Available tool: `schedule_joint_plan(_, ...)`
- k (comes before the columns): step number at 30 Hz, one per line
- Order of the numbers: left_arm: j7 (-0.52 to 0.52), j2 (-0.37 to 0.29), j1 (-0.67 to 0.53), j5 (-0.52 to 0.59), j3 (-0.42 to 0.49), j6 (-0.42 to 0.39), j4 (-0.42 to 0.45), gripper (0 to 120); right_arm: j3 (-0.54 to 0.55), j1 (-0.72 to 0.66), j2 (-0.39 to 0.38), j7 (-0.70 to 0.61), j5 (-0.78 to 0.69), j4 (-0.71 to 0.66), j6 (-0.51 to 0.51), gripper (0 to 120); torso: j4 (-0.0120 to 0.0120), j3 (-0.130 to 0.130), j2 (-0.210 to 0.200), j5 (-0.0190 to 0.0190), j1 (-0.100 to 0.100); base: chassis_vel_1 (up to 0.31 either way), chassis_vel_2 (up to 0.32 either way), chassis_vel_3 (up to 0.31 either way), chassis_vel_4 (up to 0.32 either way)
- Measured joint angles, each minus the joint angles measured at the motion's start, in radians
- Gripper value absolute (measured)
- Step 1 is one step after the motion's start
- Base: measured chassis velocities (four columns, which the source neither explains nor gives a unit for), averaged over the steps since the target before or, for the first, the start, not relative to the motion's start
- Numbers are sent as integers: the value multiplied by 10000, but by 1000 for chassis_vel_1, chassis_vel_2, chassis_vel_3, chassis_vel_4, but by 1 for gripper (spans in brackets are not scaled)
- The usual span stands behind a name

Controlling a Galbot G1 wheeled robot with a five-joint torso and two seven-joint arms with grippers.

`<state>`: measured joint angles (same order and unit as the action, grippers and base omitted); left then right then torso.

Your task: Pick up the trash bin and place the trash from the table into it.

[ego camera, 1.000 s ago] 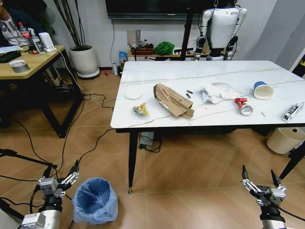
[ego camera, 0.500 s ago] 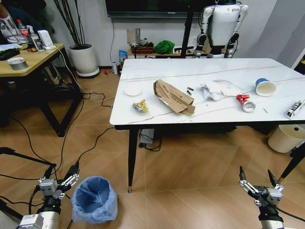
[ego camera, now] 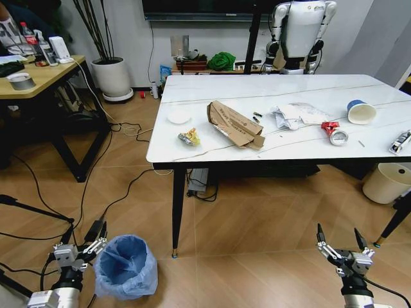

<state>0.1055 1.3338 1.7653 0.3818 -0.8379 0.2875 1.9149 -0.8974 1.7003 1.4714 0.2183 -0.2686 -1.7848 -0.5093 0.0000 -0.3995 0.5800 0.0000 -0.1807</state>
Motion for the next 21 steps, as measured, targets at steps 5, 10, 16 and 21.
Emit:
schedule_joint_plan(5, 28, 59, -8, -57, 10, 39, -61, 100, -5, 3, -85, 2, -55, 4, -3, 100, 0, 121, -198, 0, 74, 0, 0, 0, 0)
schedule_joint_plan(10, 53, 120, 20, -83, 0, 78, -87, 100, 6, 12, -110, 2, -64, 5, -3, 100, 0, 230, -380, -1, 151, 0, 0, 0, 0)
schedule_joint_plan(16, 66, 182, 54, -111, -11, 97, -60, 100, 21, 32, -154, 6, -64, 40, -3, 100, 0, 386, -626, 0, 240, 0, 0, 0, 0)
schedule_joint_plan(21, 75, 221, 63, -161, -11, 104, -31, 100, 16, 62, -194, 10, -94, 40, -10, 100, 0, 488, -806, 0, 316, 0, 0, 0, 0)
